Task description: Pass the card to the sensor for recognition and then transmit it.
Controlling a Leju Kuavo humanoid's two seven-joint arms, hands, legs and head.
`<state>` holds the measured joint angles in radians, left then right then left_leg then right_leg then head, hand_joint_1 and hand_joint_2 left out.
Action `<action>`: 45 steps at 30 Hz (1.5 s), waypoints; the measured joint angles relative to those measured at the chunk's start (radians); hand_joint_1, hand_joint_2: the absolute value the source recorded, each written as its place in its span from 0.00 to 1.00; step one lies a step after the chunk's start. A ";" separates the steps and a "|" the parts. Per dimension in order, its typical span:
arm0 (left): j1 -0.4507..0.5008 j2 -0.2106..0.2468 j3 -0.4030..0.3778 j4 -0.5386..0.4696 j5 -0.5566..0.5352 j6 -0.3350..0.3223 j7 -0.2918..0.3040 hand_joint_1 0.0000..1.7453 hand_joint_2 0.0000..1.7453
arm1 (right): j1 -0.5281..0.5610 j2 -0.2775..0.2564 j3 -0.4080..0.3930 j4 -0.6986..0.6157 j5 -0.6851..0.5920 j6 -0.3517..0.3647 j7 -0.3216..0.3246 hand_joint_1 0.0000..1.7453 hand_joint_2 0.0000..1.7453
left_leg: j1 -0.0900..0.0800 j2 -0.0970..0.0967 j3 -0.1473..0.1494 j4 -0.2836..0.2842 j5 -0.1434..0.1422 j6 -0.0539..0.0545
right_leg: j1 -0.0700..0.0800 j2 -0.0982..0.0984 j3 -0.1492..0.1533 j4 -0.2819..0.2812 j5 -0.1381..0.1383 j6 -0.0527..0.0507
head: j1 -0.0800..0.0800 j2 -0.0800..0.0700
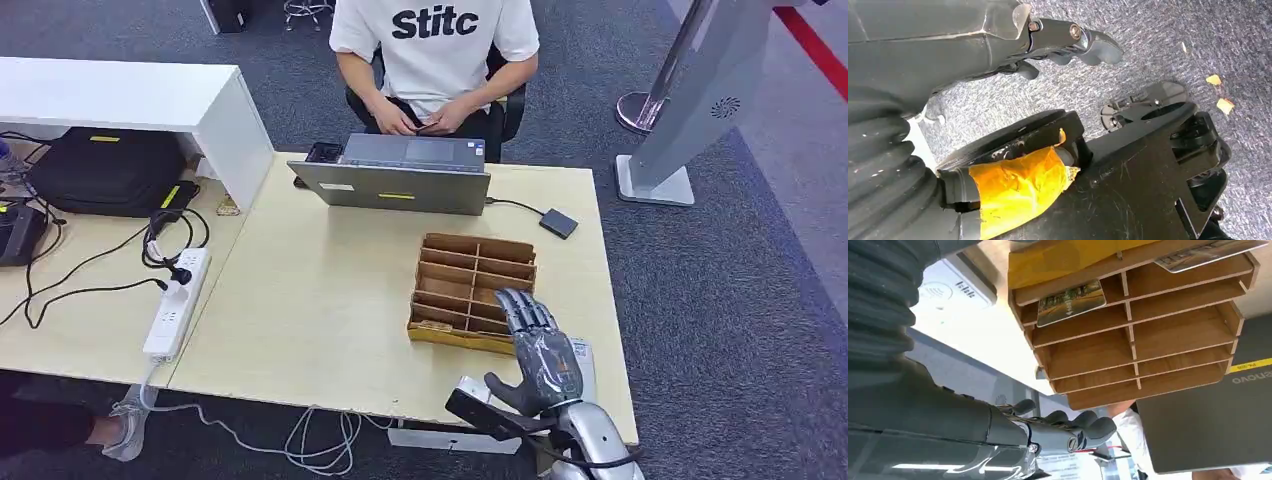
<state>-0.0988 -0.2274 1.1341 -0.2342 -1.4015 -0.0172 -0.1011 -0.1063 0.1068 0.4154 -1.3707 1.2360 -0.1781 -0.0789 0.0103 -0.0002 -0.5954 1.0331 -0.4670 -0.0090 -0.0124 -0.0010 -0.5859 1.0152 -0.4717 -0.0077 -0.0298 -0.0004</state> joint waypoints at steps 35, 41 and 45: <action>0.000 0.000 0.001 0.000 -0.009 -0.008 0.003 0.00 1.00 | -0.028 0.034 0.002 0.096 0.095 -0.037 0.057 0.00 1.00 | 0.000 0.000 0.000 0.000 0.000 0.000 | 0.000 0.000 0.000 0.000 0.000 0.000 | 0.000 0.000; 0.000 0.000 0.001 0.000 -0.010 -0.008 0.003 0.00 1.00 | -0.032 0.035 0.002 0.100 0.116 -0.045 0.067 0.00 1.00 | 0.000 0.000 0.000 0.000 0.000 0.000 | 0.000 0.000 0.000 0.000 0.000 0.000 | 0.000 0.000; 0.000 0.000 0.001 0.000 -0.012 -0.008 0.005 0.00 1.00 | -0.036 0.037 0.002 0.106 0.137 -0.056 0.077 0.00 1.00 | 0.000 0.000 0.000 0.000 0.000 0.000 | 0.000 0.000 0.000 0.000 0.000 0.000 | 0.000 0.000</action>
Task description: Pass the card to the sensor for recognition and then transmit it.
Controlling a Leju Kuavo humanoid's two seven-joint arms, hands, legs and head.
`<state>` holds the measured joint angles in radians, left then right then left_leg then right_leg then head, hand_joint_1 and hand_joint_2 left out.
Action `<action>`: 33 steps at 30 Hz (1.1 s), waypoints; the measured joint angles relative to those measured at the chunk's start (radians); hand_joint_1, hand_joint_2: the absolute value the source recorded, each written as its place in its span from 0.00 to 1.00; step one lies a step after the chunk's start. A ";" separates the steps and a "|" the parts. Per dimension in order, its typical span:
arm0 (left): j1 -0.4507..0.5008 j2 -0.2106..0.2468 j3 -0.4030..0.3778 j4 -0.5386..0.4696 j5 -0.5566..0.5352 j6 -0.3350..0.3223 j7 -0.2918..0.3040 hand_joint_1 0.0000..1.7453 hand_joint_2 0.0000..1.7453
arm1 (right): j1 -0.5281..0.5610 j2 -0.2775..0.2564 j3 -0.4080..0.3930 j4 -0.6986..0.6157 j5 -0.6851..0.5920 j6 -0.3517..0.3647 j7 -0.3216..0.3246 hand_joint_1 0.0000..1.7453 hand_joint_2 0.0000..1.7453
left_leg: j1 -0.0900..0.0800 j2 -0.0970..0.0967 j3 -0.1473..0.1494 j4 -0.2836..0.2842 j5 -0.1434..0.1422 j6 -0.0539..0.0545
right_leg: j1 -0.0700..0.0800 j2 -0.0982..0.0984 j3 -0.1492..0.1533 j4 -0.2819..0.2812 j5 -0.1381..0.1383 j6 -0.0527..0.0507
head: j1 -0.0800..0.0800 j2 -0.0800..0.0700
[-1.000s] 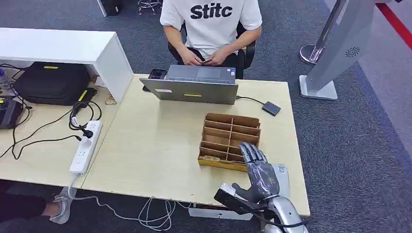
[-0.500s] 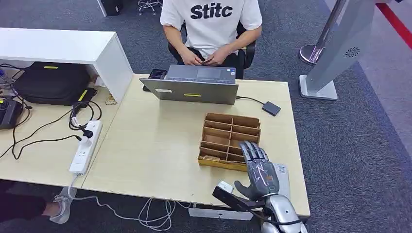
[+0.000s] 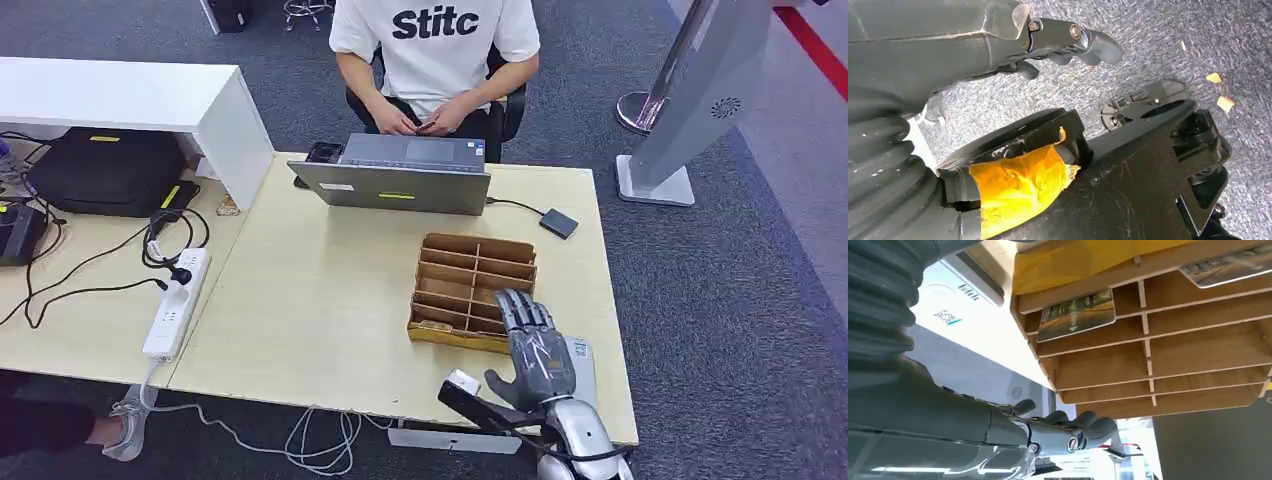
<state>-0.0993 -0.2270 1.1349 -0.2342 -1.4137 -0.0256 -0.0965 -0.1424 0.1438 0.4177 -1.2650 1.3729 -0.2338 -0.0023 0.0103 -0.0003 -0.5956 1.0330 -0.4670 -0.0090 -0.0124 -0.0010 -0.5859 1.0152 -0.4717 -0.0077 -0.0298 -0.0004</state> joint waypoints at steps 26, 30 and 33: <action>0.000 0.000 0.000 0.000 -0.006 -0.003 0.002 0.00 1.00 | -0.023 0.008 0.026 0.042 0.081 -0.024 0.039 0.00 1.00 | 0.000 0.000 0.000 0.000 0.000 0.000 | 0.000 0.000 0.000 0.000 0.000 0.000 | 0.000 0.000; 0.000 0.000 0.000 0.000 -0.008 -0.003 0.003 0.00 1.00 | -0.033 0.008 0.029 0.053 0.153 -0.030 0.085 0.55 1.00 | 0.000 0.000 0.000 0.000 0.000 0.000 | 0.000 0.000 0.000 0.000 0.000 0.000 | 0.000 0.000; 0.000 0.000 0.000 0.000 -0.011 -0.003 0.003 0.00 1.00 | -0.042 0.008 0.031 0.066 0.177 -0.030 0.099 0.75 1.00 | 0.000 0.000 0.000 0.000 0.000 0.000 | 0.000 0.000 0.000 0.000 0.000 0.000 | 0.000 0.000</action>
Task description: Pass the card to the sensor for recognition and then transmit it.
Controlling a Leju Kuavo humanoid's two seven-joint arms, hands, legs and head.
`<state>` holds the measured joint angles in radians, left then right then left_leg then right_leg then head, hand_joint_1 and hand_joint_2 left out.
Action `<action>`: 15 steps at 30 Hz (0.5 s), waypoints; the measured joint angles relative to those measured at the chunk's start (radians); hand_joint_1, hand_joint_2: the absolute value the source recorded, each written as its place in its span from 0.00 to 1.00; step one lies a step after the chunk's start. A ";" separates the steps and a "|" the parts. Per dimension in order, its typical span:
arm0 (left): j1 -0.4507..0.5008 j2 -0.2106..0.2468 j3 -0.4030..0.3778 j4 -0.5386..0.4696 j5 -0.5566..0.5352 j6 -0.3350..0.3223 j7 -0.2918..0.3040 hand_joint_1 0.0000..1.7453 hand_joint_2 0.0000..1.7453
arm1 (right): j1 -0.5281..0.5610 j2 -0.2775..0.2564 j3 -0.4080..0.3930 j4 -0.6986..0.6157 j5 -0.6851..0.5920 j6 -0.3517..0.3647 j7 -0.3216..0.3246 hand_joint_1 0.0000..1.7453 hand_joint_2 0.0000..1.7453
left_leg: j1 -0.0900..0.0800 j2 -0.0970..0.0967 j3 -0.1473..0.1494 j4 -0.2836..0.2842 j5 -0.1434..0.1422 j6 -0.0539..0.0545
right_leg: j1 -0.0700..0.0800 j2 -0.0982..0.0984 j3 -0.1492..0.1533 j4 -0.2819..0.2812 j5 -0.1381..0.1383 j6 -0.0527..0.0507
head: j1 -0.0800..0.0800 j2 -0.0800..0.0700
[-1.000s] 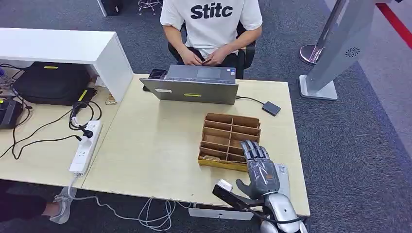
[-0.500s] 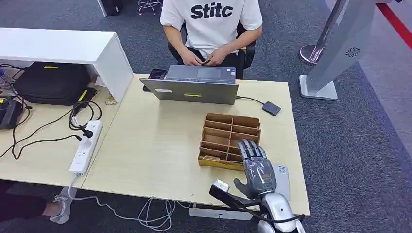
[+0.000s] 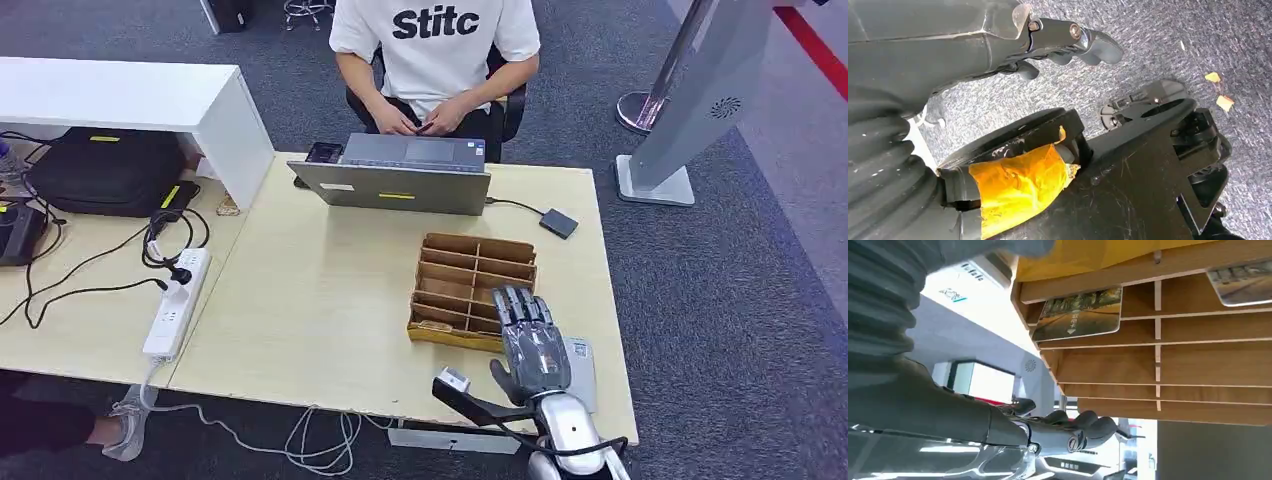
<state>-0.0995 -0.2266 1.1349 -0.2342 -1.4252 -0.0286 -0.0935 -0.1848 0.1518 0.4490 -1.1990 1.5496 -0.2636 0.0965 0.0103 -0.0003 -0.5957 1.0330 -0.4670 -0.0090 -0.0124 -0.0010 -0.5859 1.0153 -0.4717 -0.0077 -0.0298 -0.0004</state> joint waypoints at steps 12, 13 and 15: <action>0.000 0.000 0.000 0.000 -0.012 0.002 -0.005 0.00 1.00 | -0.038 0.000 0.045 0.068 0.022 -0.008 0.075 0.88 1.00 | 0.000 0.000 0.000 0.000 0.000 0.000 | 0.000 0.000 0.000 0.000 0.000 0.000 | 0.000 0.000; 0.000 0.000 0.000 0.000 -0.012 0.002 -0.005 0.00 1.00 | -0.042 0.000 0.045 0.072 0.022 -0.009 0.075 0.85 1.00 | 0.000 0.000 0.000 0.000 0.000 0.000 | 0.000 0.000 0.000 0.000 0.000 0.000 | 0.000 0.000; 0.000 0.000 0.000 0.000 -0.012 0.002 -0.005 0.00 1.00 | -0.048 0.000 0.047 0.078 0.022 -0.012 0.079 0.87 1.00 | 0.000 0.000 0.000 0.000 0.000 0.000 | 0.000 0.000 0.000 0.000 0.000 0.000 | 0.000 0.000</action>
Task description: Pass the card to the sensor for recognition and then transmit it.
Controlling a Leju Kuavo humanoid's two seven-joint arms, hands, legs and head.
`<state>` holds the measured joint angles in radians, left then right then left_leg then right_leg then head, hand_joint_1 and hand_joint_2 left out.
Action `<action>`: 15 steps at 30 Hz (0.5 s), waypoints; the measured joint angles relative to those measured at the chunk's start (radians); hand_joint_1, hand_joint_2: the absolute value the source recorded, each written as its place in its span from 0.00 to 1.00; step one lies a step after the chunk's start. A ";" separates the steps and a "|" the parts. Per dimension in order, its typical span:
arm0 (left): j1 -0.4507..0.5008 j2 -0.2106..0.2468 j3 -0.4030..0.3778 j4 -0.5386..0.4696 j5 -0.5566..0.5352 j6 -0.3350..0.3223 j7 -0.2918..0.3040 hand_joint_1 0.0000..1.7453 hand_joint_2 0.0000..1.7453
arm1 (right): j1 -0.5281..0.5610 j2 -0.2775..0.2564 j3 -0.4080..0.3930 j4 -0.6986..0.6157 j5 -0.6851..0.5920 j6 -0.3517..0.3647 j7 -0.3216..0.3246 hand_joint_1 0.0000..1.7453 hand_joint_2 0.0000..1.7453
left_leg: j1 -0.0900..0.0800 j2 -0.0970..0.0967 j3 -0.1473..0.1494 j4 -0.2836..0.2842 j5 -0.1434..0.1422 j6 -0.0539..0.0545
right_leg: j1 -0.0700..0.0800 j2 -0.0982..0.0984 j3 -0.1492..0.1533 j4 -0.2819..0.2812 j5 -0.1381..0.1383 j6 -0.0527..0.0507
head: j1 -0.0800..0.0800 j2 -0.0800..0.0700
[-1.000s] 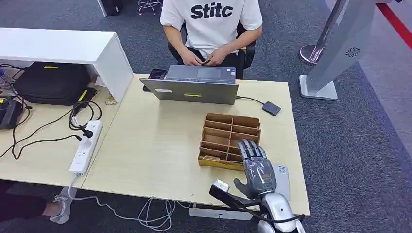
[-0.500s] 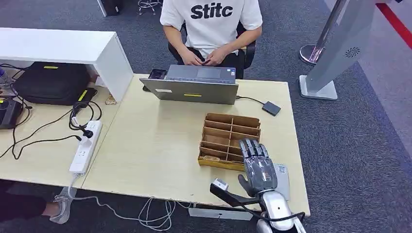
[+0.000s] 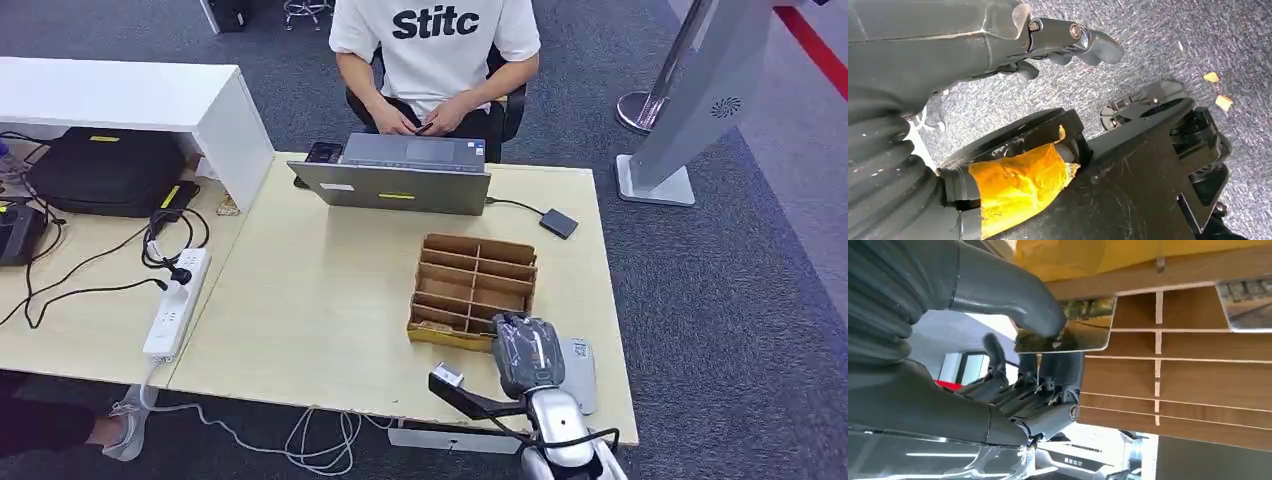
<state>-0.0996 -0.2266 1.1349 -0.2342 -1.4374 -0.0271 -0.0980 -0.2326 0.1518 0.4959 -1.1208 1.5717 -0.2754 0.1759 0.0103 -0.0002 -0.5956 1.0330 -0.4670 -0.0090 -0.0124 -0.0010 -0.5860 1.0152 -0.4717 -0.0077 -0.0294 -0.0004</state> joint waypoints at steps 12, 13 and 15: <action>0.000 0.000 0.000 0.000 -0.004 0.000 0.002 0.00 1.00 | -0.035 -0.005 0.043 0.016 0.000 0.003 0.051 0.87 1.00 | 0.000 0.000 0.000 0.000 0.000 0.000 | 0.000 0.000 0.000 0.000 0.000 0.000 | 0.000 0.000; 0.000 0.000 0.000 0.000 -0.004 0.000 0.002 0.00 1.00 | -0.035 -0.005 0.043 0.016 0.000 0.003 0.051 0.87 1.00 | 0.000 0.000 0.000 0.000 0.000 0.000 | 0.000 0.000 0.000 0.000 0.000 0.000 | 0.000 0.000; 0.000 0.000 0.000 0.000 -0.004 0.000 0.002 0.00 1.00 | -0.035 -0.005 0.045 0.016 0.000 0.003 0.053 0.88 1.00 | 0.000 0.000 0.000 0.000 0.000 0.000 | 0.000 0.000 0.000 0.000 0.000 0.000 | 0.000 0.000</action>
<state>-0.0996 -0.2262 1.1349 -0.2342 -1.4412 -0.0271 -0.0965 -0.2681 0.1469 0.5405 -1.1044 1.5721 -0.2720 0.2286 0.0103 -0.0002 -0.5955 1.0330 -0.4670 -0.0090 -0.0124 -0.0009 -0.5860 1.0152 -0.4717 -0.0077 -0.0298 -0.0004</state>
